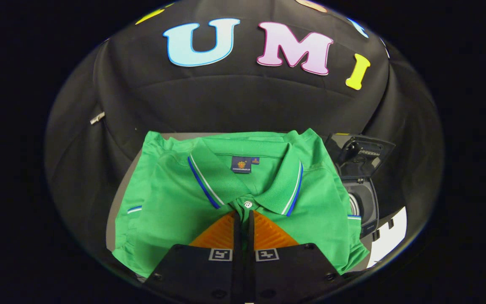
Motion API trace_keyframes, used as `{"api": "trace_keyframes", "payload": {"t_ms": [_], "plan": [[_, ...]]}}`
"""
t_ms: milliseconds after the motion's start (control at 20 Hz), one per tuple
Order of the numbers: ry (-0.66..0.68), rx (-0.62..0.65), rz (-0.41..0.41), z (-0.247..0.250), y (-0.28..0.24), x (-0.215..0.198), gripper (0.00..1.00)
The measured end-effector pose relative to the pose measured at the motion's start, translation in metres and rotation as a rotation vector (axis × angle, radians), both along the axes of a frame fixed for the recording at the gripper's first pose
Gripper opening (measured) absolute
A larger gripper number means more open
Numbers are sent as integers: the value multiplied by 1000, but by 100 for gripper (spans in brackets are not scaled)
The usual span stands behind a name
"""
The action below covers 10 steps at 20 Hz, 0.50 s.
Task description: Put the clothes into the washing machine and then close the washing machine lid.
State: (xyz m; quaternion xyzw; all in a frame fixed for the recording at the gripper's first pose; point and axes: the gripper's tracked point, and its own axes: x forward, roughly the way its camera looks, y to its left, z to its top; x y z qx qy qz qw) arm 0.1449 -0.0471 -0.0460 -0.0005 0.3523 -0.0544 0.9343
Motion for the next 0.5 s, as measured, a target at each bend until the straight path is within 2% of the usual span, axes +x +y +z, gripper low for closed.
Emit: {"api": "trace_keyframes", "payload": {"t_ms": [200,350,500], "plan": [[-3,-7,-1,3,2,-1,5],[-91,6,-6,22,4,0,5],[-174,-23,24,48,6,2,5]]}}
